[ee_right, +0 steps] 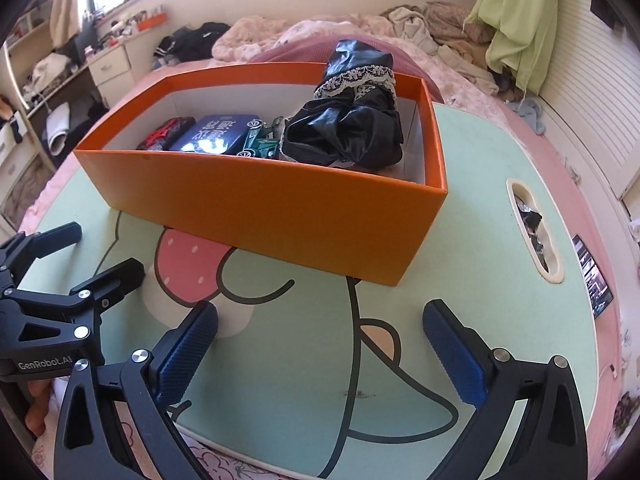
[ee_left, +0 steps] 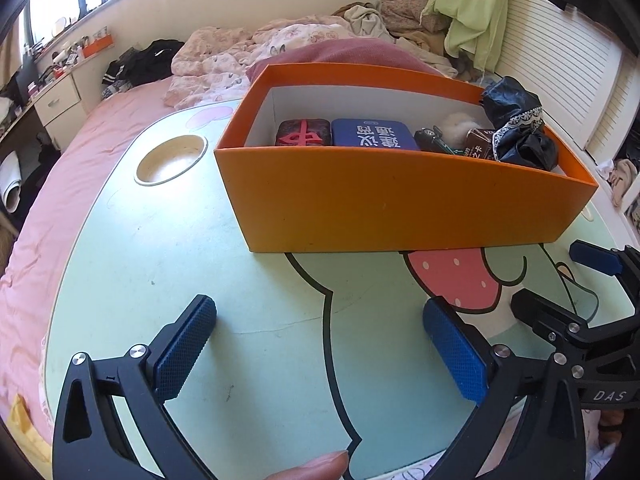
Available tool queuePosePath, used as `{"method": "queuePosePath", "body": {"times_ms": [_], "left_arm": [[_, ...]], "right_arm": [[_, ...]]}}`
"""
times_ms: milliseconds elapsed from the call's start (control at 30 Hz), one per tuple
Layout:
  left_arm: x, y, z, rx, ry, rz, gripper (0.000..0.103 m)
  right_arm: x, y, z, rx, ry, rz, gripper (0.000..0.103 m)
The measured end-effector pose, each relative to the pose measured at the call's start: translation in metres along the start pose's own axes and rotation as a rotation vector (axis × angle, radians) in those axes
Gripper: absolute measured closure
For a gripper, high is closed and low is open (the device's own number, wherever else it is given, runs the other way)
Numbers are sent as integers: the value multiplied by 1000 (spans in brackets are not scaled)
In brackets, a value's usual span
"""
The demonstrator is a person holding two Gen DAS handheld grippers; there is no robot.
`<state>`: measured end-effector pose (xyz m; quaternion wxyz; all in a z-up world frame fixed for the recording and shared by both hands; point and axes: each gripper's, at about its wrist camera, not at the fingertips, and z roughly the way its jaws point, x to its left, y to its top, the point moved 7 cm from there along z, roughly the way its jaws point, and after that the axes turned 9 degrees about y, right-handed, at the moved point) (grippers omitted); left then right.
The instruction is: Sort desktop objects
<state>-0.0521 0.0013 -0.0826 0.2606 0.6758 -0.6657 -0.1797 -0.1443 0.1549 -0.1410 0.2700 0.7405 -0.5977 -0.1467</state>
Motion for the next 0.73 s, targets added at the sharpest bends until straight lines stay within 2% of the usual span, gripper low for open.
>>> {"method": "queuePosePath", "body": {"times_ms": [733], "left_arm": [[2,1,-5,-12,-14,14,0]], "right_arm": [[0,-1,0,-1,0,1,0]]}}
